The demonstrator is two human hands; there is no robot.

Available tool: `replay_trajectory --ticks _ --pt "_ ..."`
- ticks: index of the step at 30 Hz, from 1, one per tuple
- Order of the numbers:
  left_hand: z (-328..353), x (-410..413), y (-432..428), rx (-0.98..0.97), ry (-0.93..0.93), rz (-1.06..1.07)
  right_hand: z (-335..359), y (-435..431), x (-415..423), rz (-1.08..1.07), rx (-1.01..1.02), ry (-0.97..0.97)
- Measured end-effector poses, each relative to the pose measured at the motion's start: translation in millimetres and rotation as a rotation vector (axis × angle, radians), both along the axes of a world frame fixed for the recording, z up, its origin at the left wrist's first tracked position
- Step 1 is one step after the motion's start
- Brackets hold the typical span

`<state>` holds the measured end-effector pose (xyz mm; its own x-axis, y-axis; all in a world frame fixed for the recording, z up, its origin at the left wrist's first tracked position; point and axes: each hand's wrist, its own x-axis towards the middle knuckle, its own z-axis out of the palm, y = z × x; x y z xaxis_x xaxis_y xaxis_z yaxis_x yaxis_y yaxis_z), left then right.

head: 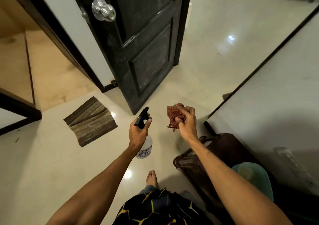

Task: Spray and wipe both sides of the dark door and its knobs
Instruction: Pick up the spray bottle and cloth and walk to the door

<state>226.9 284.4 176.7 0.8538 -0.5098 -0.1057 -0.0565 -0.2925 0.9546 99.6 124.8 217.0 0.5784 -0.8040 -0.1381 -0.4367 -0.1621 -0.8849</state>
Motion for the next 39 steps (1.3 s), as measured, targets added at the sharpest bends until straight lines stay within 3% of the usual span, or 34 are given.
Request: replay_trajectory --ticks 12,22,39 --pt "1.9 84.6 -1.6 0.083 -0.067 0.110 0.4 -19.2 106.4 0.052 -0.050 -0.021" --pt "2.0 134.2 -46.7 0.138 -0.099 0.276 6.7 -84.4 197.8 0.268 -0.096 -0.035" --pt "6.8 232.9 -114.9 0.192 -0.141 0.392 8.0 -161.5 334.3 0.397 -0.217 -0.061"
